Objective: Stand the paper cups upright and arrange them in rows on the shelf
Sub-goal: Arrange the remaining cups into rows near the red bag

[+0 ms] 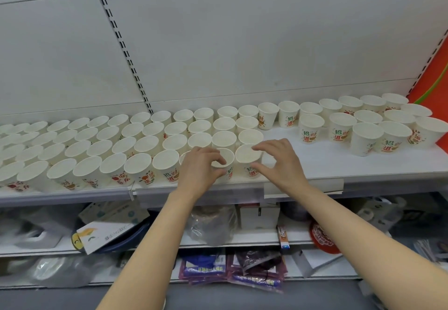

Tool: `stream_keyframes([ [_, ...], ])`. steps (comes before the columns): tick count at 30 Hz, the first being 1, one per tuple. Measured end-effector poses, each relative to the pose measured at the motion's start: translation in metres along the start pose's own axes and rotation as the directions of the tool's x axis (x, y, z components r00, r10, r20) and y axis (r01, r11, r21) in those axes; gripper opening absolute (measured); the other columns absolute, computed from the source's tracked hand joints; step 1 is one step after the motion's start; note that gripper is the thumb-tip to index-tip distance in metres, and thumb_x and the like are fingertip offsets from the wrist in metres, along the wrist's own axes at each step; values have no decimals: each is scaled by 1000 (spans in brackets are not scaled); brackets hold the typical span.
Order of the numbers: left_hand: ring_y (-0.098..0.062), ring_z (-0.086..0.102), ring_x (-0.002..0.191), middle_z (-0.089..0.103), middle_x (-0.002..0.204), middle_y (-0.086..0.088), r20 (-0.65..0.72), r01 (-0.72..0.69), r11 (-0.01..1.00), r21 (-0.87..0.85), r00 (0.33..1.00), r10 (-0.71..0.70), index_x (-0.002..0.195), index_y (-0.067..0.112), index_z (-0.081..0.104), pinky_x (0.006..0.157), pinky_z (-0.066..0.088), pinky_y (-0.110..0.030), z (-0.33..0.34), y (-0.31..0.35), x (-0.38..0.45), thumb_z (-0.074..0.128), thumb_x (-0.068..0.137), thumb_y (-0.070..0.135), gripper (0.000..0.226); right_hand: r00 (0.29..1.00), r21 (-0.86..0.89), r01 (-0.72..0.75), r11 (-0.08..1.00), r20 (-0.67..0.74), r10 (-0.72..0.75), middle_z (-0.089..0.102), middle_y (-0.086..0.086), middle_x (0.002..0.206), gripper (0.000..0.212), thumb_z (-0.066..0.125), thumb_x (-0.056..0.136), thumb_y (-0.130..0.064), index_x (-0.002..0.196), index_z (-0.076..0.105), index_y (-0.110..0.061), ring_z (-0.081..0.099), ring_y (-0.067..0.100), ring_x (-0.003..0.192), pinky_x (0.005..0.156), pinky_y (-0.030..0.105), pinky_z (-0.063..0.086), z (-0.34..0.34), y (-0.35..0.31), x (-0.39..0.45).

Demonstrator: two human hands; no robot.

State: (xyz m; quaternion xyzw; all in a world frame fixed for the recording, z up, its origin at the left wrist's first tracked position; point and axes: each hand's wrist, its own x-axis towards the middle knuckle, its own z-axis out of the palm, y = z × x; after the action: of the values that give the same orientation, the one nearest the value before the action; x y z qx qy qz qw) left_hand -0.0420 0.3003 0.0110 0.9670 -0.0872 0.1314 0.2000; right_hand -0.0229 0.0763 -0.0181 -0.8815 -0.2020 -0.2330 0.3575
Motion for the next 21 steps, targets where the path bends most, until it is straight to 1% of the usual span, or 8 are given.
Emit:
stream_keyframes([
  [2, -19, 54, 103, 67, 115, 10, 17, -23, 1000, -5, 1000, 23, 85, 28, 75, 86, 39, -30, -1, 0, 1, 78, 76, 32, 10, 999, -35, 10, 999, 32, -9, 62, -5, 116, 40, 80, 71, -26, 109, 68, -23, 47, 19, 107, 94, 34, 39, -5, 13, -1],
  [4, -18, 54, 102, 68, 113, 10, 27, -23, 1000, -11, 999, 23, 83, 27, 75, 84, 39, -29, -2, 0, 2, 77, 77, 29, 7, 996, -84, 26, 996, 86, -19, 61, -4, 118, 37, 79, 70, -25, 105, 68, -26, 48, 24, 110, 93, 40, 38, -4, 21, 1],
  [7, -17, 54, 103, 68, 111, 12, 41, -5, 1000, -4, 999, 5, 84, 29, 74, 85, 40, -30, -4, -3, 2, 77, 77, 29, 7, 991, -142, 53, 989, 130, -34, 65, -10, 106, 21, 79, 72, -26, 91, 71, -28, 47, 23, 109, 87, 34, 28, 4, 18, 6],
  [9, -16, 54, 101, 69, 107, 11, 44, -15, 1000, -17, 999, 15, 87, 31, 73, 84, 42, -31, -5, -4, 4, 78, 74, 37, 15, 992, -155, 58, 986, 122, -39, 66, -14, 94, 13, 78, 74, -29, 85, 72, -28, 47, 20, 106, 84, 30, 20, 7, 14, 9],
  [12, -14, 54, 97, 68, 100, 13, 49, -57, 998, -28, 997, 58, 88, 32, 72, 80, 40, -30, -6, 2, 9, 76, 72, 48, 22, 992, -173, 81, 982, 113, -62, 67, -15, 84, 8, 75, 78, -34, 83, 73, -28, 49, 18, 100, 82, 30, 20, 10, 6, 10],
  [17, -16, 55, 95, 68, 97, 10, 40, -82, 996, 40, 996, 80, 81, 30, 73, 82, 42, -33, -2, 3, 11, 72, 79, 48, 18, 993, -161, 40, 986, 114, -22, 69, -13, 83, 11, 73, 80, -35, 86, 74, -25, 51, 19, 97, 83, 33, 25, 15, -9, 8],
  [19, -16, 55, 98, 68, 101, 10, 20, -91, 995, 41, 996, 90, 87, 30, 72, 81, 40, -31, 0, -2, 10, 73, 77, 48, 20, 997, -155, 32, 987, 73, -21, 69, -13, 85, 19, 70, 78, -42, 88, 74, -26, 53, 19, 96, 83, 33, 27, 17, -10, 3],
  [21, -17, 54, 104, 67, 109, 9, -58, -112, 994, 12, 992, 112, 97, 29, 71, 86, 41, -32, 2, -3, 8, 75, 75, 48, 30, 1000, -161, 14, 987, -22, -17, 69, -11, 89, 31, 64, 76, -52, 92, 73, -26, 54, 17, 96, 84, 34, 29, 16, -9, -2],
])
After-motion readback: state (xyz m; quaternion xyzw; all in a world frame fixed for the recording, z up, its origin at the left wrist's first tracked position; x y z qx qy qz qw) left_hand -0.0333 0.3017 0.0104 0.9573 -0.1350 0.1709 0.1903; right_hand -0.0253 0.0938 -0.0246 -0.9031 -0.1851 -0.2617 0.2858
